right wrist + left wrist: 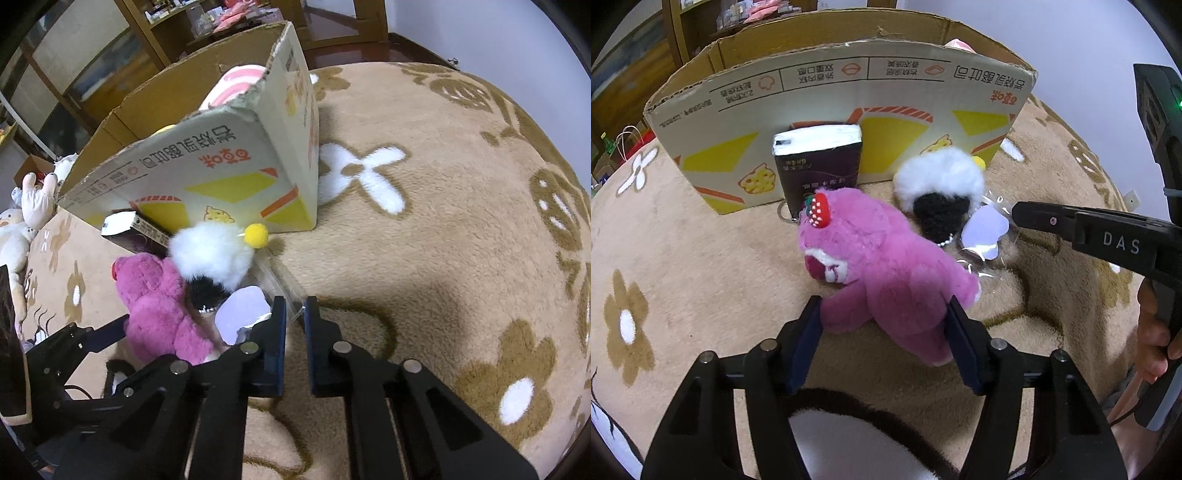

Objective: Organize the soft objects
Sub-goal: 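Lift the pink bear with the left gripper while the right gripper grasps the bagged lavender item, then carry the pink bear and the lavender item over the box with both grippers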

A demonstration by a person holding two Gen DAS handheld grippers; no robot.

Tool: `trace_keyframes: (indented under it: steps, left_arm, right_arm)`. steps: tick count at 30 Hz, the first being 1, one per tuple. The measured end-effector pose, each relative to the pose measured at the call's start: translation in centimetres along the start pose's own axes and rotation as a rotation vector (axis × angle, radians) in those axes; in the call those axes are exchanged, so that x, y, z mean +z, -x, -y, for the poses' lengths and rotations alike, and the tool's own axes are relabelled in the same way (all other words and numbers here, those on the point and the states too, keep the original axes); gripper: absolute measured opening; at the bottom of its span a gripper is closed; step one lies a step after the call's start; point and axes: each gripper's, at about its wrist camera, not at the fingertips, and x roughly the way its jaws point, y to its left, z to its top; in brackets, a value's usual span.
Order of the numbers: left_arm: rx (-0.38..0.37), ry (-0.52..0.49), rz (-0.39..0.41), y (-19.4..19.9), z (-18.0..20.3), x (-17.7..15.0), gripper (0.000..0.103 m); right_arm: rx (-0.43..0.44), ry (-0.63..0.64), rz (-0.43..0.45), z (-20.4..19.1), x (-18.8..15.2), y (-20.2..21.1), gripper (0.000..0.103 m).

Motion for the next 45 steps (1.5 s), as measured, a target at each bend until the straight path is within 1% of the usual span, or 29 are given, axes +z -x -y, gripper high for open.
trace_keyframes:
  steps: [3,7,14,20,23,24,28,30,33,35,38,39,41,45]
  left_arm:
    - [0.001,0.002,-0.004,0.2,0.0,-0.1,0.058]
    - [0.006,0.010,0.002,0.9,-0.2,-0.3,0.057]
    - [-0.012,0.003,0.027,2.6,-0.2,-0.7,0.050]
    - [0.021,-0.006,0.053,4.1,0.1,-1.1,0.047]
    - [0.070,-0.032,0.086,5.3,0.9,-1.5,0.047]
    - [0.075,-0.036,0.092,5.6,1.0,-1.6,0.047]
    - [0.099,-0.051,0.138,7.3,1.4,-2.0,0.047]
    - [0.122,-0.050,0.175,8.4,1.4,-1.9,0.047]
    - [0.137,-0.022,0.241,10.2,0.7,-1.6,0.047]
    - [0.157,-0.018,0.293,11.1,0.4,-0.9,0.048]
    - [0.168,-0.014,0.359,12.6,0.1,-0.3,0.048]
    - [0.194,-0.020,0.386,13.2,0.0,0.0,0.048]
    - [0.225,-0.036,0.414,13.9,0.1,0.3,0.048]
    - [0.243,-0.063,0.464,14.6,-0.1,1.3,0.048]
  right_arm:
    - [0.016,0.013,0.019,0.1,0.4,0.1,0.008]
    - [0.030,0.035,0.057,-0.5,0.1,1.5,0.006]
    - [0.018,0.085,0.147,-2.1,0.1,4.1,0.002]
    - [-0.013,0.114,0.201,-2.8,-0.4,5.9,0.002]
    - [-0.001,0.108,0.222,-2.6,-0.5,6.8,0.002]
    - [0.004,0.108,0.230,-2.5,-0.5,7.2,0.002]
    - [0.019,0.107,0.268,-2.5,-0.6,8.8,0.002]
    - [0.028,0.109,0.294,-2.6,-0.7,9.8,0.002]
    - [0.040,0.111,0.329,-2.8,-0.5,11.0,0.002]
    - [0.058,0.109,0.354,-3.1,-0.3,11.9,0.002]
    - [0.062,0.129,0.390,-3.6,0.1,13.2,0.002]
    - [0.064,0.135,0.397,-3.6,0.2,13.6,0.002]
    - [0.061,0.146,0.414,-3.9,0.4,14.4,0.002]
    - [0.064,0.167,0.448,-4.5,0.9,15.5,0.002]
